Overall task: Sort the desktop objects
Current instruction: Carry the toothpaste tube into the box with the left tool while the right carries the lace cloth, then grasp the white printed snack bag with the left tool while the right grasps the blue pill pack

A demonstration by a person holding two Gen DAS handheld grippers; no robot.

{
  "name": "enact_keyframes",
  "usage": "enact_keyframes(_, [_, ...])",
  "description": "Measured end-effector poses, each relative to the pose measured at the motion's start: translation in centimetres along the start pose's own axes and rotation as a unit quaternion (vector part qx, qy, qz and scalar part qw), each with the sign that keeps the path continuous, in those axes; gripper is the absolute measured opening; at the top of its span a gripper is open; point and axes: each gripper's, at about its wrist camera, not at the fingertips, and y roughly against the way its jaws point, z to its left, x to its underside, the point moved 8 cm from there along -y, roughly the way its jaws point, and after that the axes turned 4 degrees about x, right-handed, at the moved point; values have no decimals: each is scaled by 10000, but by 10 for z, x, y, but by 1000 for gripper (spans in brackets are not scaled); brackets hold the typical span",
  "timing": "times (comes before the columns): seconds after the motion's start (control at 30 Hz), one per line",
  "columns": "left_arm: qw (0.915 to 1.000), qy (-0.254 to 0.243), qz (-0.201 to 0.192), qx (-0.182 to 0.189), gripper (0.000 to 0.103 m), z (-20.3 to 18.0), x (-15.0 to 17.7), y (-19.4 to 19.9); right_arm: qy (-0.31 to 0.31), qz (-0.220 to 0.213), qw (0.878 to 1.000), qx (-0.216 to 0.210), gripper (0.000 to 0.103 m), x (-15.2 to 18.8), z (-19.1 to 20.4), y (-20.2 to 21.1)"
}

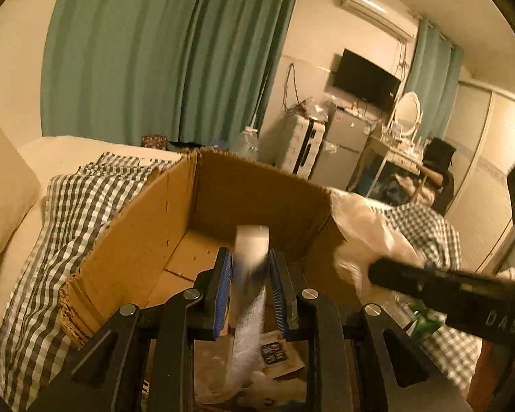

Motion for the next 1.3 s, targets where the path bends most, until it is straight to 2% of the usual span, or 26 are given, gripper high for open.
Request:
enact_keyframes(0.03, [10000,-58,35,-67,30,3,3,-3,-38,-28,10000,4,50,0,-1,-3])
enact_keyframes(0.07, [9999,-74,44,-142,55,5,4,-3,-85,-62,9999,18,56,1,-3,-5])
enact_keyframes(0.1, [9996,-36,-1,-290,86,10,5,-2,-141,-112,9998,27,59,1,-4,-4])
enact_keyframes(0.13, [9993,33,-96,-349,94,12,6,3,-172,-135,9998,30,59,1,-5,-4])
enact_keyframes(0.2, [9993,92,-220,-291,96,12,7,10,-238,-212,9995,88,59,1,-11,3])
enact_keyframes(0.27, [9993,13,-187,-320,96,11,9,12,-301,-323,9988,219,59,2,-20,14])
enact_keyframes(0.43, [9994,-191,-214,-179,97,-16,15,31,-494,-497,9944,797,59,14,-64,55])
enact_keyframes(0.6, [9985,-395,-108,353,101,-74,28,55,-738,-480,9875,1311,59,37,-113,94])
enact_keyframes(0.7, [9961,-485,97,727,102,-113,41,60,-871,-377,9851,1437,59,54,-135,108])
enact_keyframes(0.87, [9909,-691,478,1047,102,-163,71,54,-873,-209,9829,1607,59,73,-160,114])
enact_keyframes(1.0, [9886,-797,811,983,102,-184,96,38,-959,-122,9809,1690,59,83,-176,111])
enact_keyframes(1.13, [9868,-971,944,885,102,-192,111,22,-1084,-59,9818,1559,59,89,-189,106])
enact_keyframes(1.3, [9853,-1072,1047,824,102,-202,118,1,-941,-24,9820,1640,59,84,-201,101])
